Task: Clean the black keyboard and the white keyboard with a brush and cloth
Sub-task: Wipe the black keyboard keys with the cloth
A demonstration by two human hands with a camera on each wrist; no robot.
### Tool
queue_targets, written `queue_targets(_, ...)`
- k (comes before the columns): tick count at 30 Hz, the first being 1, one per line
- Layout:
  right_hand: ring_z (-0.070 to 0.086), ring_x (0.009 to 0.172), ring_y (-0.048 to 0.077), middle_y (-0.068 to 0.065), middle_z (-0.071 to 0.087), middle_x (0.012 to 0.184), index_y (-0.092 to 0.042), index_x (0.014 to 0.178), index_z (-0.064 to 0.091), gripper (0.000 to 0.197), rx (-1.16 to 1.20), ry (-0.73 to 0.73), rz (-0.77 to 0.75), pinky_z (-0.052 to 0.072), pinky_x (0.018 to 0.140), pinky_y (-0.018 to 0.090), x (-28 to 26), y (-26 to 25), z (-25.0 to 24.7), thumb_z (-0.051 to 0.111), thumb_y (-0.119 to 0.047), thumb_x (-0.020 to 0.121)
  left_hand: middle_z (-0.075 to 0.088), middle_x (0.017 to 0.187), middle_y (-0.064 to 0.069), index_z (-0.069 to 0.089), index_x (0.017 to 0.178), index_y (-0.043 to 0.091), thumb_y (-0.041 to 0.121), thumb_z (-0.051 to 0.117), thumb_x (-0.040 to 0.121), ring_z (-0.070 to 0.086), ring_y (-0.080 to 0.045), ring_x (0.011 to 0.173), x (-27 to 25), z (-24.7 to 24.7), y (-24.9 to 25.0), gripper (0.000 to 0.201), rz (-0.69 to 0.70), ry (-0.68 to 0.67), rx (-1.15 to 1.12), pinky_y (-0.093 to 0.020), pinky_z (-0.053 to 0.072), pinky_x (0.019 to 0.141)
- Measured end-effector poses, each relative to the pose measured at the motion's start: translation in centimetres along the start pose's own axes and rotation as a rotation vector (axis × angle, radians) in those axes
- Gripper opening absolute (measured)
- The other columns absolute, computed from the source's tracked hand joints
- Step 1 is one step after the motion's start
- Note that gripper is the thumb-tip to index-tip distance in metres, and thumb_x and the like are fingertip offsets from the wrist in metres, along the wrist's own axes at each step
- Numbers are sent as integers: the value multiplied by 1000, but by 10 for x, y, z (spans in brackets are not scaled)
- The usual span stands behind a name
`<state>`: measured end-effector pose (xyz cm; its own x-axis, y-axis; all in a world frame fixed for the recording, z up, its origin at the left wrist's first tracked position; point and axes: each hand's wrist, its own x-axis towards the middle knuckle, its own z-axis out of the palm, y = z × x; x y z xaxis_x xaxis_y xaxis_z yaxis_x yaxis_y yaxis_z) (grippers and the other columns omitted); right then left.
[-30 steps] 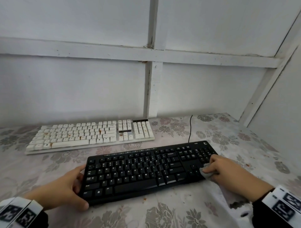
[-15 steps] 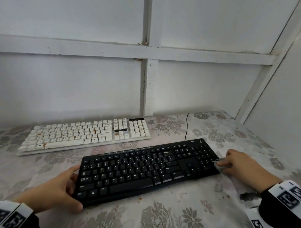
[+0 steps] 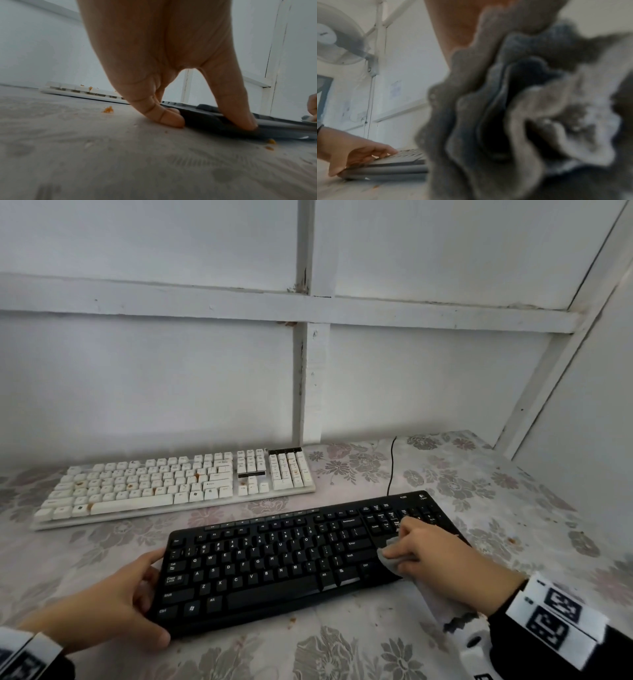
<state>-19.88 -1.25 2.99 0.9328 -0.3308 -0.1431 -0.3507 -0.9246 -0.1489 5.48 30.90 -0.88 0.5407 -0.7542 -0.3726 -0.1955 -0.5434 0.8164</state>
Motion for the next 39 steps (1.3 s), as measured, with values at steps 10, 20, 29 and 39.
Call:
queue_targets(10,42,66,3,-9,38,78,-14,72,63,18,-36,124,186,30,59,14,-27,56,-1,63,-26,85,51,99,-11,38,111,41,37,92,-1,52,-14,59,2,-1,-3,125,-4,3,-4,-28,48,56)
queue_targets(20,34,57,8,-5,28,74,-12,59,38,33,-141,151,341,26,50,20,-24,64,-22,56,-20,86,53,100,-9,35,110,43,47,90,0,54,-16,64,1,-2,-1,123,-8,-8,62,-27,48,60)
queue_targets(29,35,65,-2,-4,37,77,-4,88,66,18,-44,-19,217,32,67,10,-18,52,-12,62,-19,79,54,101,-7,33,112,42,46,89,-2,54,-16,64,2,-1,-1,128,-16,11,82,-25,48,59)
queue_targets(39,51,68,7,-10,55,67,-40,53,62,39,152,51,531,35,61,21,-17,109,-22,74,-4,64,55,100,-8,37,106,42,46,88,-3,54,-18,66,1,0,1,121,-22,-3,76,-26,48,59)
